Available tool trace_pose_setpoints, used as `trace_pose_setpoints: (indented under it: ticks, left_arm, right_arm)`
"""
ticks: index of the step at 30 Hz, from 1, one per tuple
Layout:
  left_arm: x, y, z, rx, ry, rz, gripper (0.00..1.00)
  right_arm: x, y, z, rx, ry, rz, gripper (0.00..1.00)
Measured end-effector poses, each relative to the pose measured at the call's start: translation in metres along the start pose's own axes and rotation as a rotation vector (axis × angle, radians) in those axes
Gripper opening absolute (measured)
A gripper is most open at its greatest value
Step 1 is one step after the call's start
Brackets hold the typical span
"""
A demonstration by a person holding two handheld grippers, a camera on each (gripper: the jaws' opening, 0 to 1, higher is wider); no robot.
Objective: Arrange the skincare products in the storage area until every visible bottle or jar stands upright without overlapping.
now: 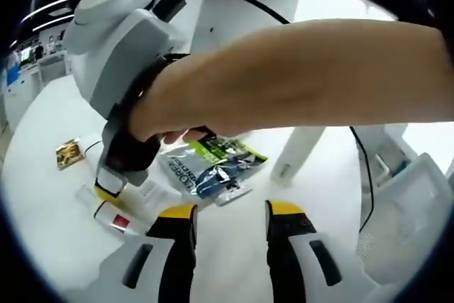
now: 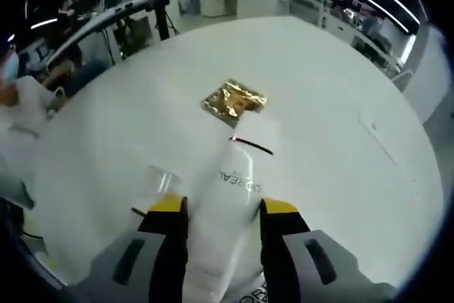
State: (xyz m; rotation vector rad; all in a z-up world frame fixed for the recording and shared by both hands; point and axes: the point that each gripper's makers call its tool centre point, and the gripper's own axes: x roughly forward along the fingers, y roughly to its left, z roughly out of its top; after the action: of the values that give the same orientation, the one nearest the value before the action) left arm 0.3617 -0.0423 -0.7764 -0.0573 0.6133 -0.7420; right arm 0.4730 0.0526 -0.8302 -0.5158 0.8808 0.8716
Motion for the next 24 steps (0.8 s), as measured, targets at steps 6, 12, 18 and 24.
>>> trace_pose_setpoints:
  ticks: [6, 12, 18, 24]
  left_arm:
    - [-0.0013, 0.0009, 0.0018, -0.008, -0.006, 0.001, 0.32]
    - [-0.0019, 0.0035, 0.0023, -0.014, -0.010, 0.008, 0.32]
    - [-0.0034, 0.0019, 0.0044, -0.015, -0.015, 0.006, 0.32]
    - [-0.0077, 0.0045, 0.0091, -0.018, -0.026, 0.017, 0.32]
  right_arm:
    - [0.0035, -0.0033, 0.0014, 0.021, 0.002, 0.001, 0.35]
    - [0.0061, -0.0060, 0.0024, 0.050, -0.016, -0.001, 0.32]
    - [0.0046, -0.0056, 0.0026, 0.053, -0.063, -0.001, 0.29]
    - [0.0015, -0.0036, 0.0065, 0.018, -0.082, -0.009, 0.25]
